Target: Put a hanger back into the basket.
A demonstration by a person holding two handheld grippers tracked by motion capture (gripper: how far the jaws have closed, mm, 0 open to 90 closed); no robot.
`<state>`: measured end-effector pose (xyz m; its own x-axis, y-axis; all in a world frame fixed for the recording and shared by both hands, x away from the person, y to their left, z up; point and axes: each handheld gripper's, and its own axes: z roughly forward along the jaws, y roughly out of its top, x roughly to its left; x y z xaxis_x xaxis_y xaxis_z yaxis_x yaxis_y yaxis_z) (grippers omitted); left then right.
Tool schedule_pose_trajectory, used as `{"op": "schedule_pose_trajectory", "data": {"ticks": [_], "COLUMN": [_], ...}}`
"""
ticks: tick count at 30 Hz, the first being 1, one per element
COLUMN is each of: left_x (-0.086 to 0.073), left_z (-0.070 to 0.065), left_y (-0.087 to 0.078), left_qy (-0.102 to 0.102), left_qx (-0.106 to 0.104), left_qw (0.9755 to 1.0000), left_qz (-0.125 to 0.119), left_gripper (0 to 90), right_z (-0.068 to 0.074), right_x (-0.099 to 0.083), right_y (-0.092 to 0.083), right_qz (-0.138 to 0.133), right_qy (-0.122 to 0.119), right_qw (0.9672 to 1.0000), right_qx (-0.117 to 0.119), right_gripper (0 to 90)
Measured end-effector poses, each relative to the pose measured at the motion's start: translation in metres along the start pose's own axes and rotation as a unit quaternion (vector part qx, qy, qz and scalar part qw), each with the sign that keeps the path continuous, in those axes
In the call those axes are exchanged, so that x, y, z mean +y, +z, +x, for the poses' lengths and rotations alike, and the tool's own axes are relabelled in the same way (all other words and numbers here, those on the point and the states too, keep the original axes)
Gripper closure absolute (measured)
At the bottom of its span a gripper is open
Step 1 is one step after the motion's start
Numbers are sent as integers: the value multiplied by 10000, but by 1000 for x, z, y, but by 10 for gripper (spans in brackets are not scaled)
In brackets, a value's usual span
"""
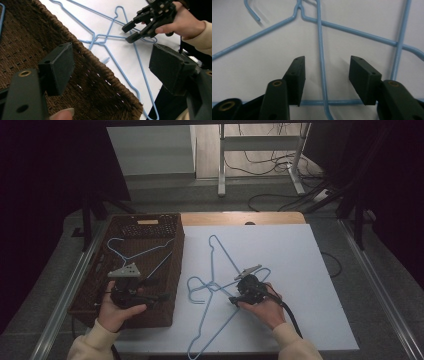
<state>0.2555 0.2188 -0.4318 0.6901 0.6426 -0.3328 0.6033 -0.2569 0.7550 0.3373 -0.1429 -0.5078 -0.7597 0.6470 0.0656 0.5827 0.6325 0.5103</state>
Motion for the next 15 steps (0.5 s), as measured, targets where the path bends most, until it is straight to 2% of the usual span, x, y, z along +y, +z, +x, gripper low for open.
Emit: {"op": "schedule_pose_trajectory", "data": {"ticks": [5, 7, 8, 12, 14, 15], "left_x": [0, 0, 0, 0, 0, 0], "left_z": [0, -1, -1, -1, -1, 0], "left_y": [0, 1, 1, 2, 2, 2], "left_qy": [-2, 2, 3, 0, -2, -5], "left_qx": [-3, -6, -9, -13, -13, -11], "left_qw": [10000, 10000, 10000, 10000, 10000, 10000], "left_qz": [-1, 5, 8, 11, 10, 9], "left_gripper": [206, 206, 206, 206, 206, 206], "right_z": [4, 7, 8, 13, 14, 14], "right_x": [5, 7, 8, 11, 11, 12], "right_y": [4, 5, 6, 6, 6, 7], "right_qz": [116, 209, 225, 348, 378, 407], "right_qy": [-170, -392, -431, -617, -619, -605], "right_qw": [9998, 9987, 9985, 9973, 9972, 9973], "right_qx": [-72, -259, -270, -201, -172, -123], "right_gripper": [599, 635, 665, 786, 810, 855]}}
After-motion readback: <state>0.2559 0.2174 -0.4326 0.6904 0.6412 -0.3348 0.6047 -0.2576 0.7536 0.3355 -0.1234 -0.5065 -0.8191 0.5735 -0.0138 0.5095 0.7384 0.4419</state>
